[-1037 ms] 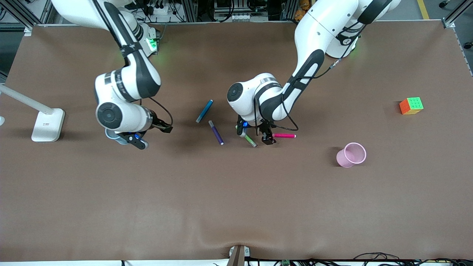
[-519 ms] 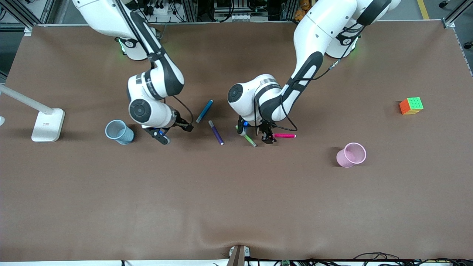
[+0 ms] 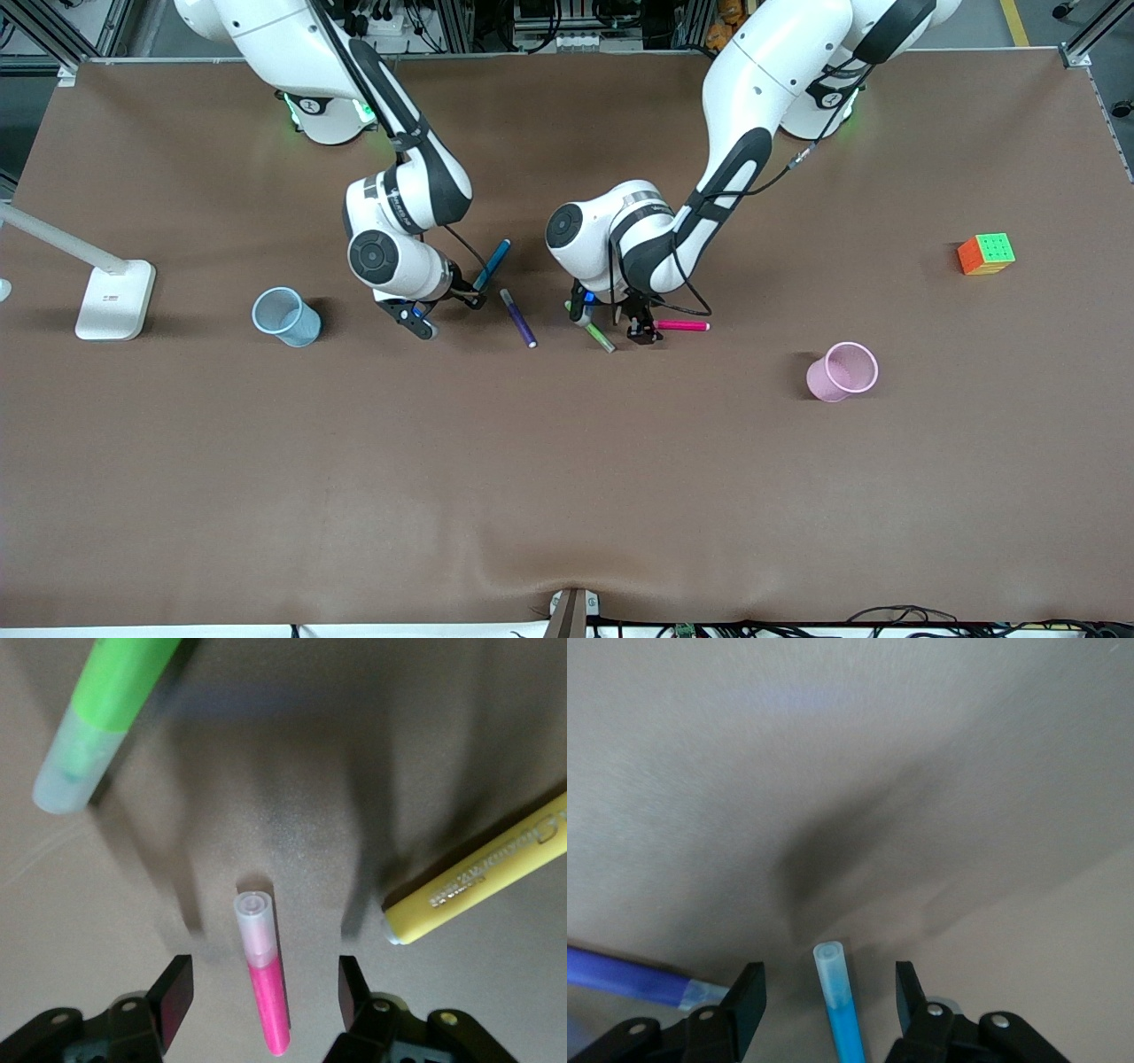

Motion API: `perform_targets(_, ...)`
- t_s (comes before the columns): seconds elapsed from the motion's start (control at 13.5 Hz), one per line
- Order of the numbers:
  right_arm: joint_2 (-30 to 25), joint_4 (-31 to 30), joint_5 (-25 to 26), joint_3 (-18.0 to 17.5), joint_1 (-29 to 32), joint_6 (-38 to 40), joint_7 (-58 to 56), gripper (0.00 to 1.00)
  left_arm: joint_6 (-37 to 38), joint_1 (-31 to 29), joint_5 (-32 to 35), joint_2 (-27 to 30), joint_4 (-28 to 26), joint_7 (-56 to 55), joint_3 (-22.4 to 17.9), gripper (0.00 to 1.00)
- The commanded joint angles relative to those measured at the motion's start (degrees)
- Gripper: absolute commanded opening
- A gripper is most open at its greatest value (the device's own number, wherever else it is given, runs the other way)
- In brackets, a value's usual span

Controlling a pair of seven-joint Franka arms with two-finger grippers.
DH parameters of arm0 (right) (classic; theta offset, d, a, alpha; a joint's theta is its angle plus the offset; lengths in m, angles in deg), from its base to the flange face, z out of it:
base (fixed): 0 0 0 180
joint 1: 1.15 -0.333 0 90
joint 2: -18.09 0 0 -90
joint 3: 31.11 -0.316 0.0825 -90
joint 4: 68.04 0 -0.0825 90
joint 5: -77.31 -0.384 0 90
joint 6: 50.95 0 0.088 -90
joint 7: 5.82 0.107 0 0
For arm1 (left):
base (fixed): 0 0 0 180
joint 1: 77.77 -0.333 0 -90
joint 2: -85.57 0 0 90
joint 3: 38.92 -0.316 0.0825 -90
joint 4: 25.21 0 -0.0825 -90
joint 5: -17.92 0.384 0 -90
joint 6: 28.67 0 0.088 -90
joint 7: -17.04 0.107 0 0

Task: Place pink and blue markers in matching cups
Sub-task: 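Grasp the pink marker with the left gripper while the right gripper grasps the blue marker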

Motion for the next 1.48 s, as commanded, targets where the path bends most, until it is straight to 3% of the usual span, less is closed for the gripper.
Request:
perform_targets(0.0, 0.68, -0.84, -1.62, 0.48, -1.38, -1.81, 0.49, 0.53, -0.42, 0.41, 0.96, -0.75, 0.56, -0.34, -0.2, 0.72)
perform_targets(0.15, 0.85, -0.84, -1.71, 0.48, -1.38, -1.9, 0.49, 0.51, -0.42, 0.41, 0.61, -0.75, 0.56, -0.7, -0.28, 0.7)
perform_targets(0.37, 1.2, -0.84, -1.79, 0.48, -1.91, -1.99, 0.49, 0.38, -0.34, 0.41, 0.52, -0.92, 0.48, -1.49, -0.28, 0.69)
perform_targets(0.67, 1.12, -0.84, -1.79, 0.48, -2.35, -1.9, 0.4, 0.01, -0.42, 0.41, 0.52, -1.45, 0.65, -1.93, -0.2, 0.66)
perform_targets(0.96, -1.24, -0.4, -1.71, 0.83, -1.3, 3.17, -0.3, 0.0, -0.77, 0.41, 0.52, -1.8, 0.91, -2.19, -0.28, 0.63)
perform_targets(1.19, -6.86, -0.31, 1.09, 2.23, 0.9, 9.59, -2.49, 0.0, -0.78, 0.5, 0.78, -1.8, 0.91, -2.19, -0.28, 0.59)
perform_targets(1.41, -11.97, 2.49, 7.51, 8.37, 2.39, 19.6, -8.28, 0.0, -0.78, 0.68, 0.78, -1.8, 0.91, -2.19, -0.28, 0.43)
